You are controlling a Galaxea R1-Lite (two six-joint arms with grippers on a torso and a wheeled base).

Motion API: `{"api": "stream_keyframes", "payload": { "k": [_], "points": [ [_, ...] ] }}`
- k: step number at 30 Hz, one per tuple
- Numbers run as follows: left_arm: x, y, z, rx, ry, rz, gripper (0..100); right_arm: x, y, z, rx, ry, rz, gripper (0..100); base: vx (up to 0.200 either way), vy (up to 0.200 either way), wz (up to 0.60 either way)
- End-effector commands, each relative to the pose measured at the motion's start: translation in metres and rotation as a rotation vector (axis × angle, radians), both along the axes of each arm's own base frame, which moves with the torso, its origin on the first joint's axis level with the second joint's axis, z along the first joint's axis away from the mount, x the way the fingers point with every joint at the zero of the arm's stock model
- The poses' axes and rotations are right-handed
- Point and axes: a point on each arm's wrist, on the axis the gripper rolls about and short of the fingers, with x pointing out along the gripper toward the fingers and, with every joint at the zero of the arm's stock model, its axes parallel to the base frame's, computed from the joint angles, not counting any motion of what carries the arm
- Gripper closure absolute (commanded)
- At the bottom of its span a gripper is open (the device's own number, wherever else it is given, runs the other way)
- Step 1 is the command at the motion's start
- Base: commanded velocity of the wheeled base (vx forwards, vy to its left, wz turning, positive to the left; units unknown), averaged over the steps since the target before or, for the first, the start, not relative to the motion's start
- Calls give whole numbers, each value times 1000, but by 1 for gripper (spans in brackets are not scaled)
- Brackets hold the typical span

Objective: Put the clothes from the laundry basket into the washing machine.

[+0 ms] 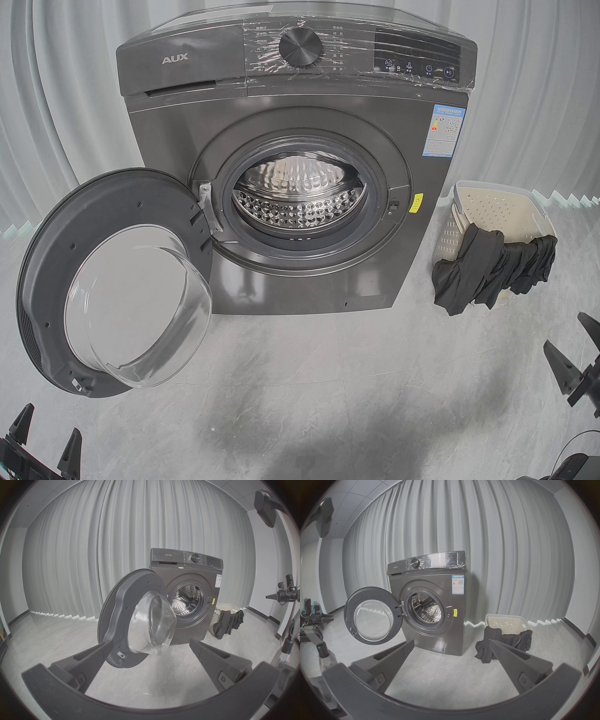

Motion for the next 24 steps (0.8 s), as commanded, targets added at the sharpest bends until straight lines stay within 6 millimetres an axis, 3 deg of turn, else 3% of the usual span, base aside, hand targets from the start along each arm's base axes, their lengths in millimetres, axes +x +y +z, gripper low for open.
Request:
{"api": "stream_keyframes", "payload": {
  "k": [1, 8, 24],
  "points": [
    [0, 0, -5, 0, 0, 0, 0, -44, -14, -29, 4, -63, -81, 0, 0, 0, 0],
    [0, 0, -5, 0, -2, 0, 0, -65, -17, -46, 28, -90, -124, 0, 0, 0, 0],
    [0, 0, -5, 6, 1, -1, 0, -79, -15, -74, 58, -10, -214, 0, 0, 0, 0]
  ]
}}
